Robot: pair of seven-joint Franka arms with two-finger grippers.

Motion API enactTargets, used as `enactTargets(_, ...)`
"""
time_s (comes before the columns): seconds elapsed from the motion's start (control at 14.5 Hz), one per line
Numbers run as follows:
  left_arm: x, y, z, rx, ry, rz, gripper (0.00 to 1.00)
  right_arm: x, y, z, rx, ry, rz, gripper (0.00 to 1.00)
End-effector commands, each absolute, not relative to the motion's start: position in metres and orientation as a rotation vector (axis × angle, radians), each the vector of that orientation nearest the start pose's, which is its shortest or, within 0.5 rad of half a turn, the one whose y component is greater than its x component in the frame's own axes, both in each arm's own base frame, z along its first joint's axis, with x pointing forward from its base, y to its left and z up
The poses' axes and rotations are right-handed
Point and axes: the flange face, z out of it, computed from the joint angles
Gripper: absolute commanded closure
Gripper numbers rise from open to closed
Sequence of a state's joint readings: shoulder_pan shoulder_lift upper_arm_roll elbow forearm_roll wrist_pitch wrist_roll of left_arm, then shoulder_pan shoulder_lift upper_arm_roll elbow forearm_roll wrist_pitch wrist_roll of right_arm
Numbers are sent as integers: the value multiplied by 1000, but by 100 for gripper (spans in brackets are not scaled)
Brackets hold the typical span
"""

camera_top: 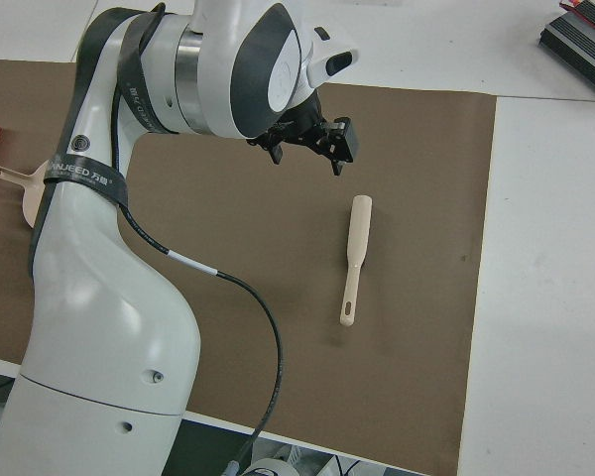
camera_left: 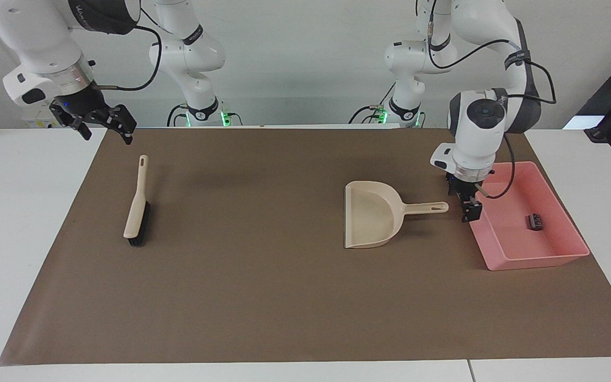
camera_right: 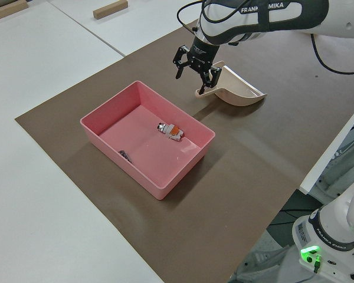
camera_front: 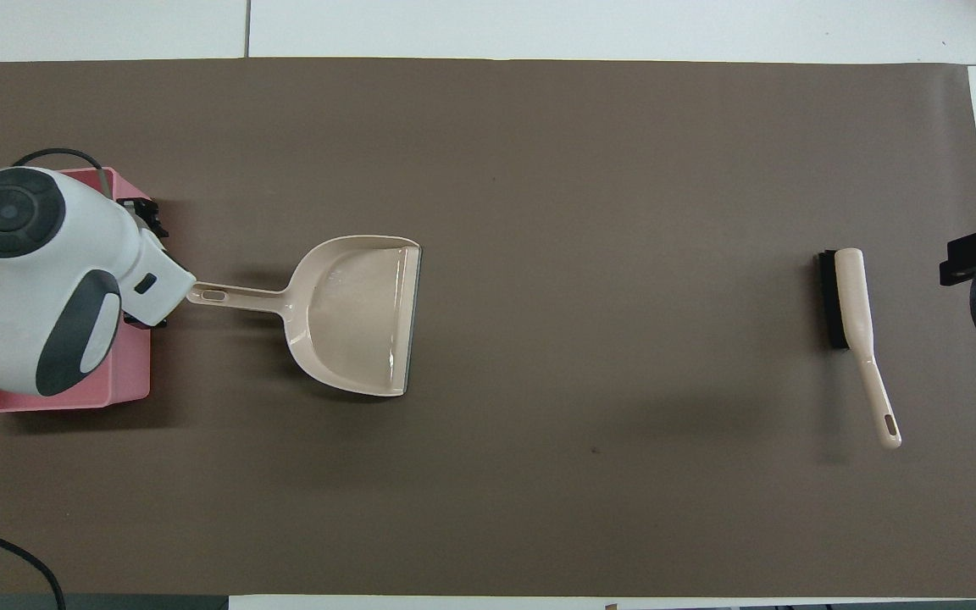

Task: Clean e-waste and dump in bin
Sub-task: 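Lower the dustpan onto the table with the left gripper and release it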

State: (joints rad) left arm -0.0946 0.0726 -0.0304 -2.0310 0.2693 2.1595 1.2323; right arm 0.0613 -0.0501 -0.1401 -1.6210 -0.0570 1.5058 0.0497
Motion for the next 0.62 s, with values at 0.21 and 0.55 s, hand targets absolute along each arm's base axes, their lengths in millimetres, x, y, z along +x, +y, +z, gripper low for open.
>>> enactTargets(0.21,588,-13,453,-2378,1768,-21,0,528,-41,627,-3169,187,101,0)
enactTargets(0.55,577,-14,472,-2688,1355,26,0,526,-37,628,-3168,217,105,0)
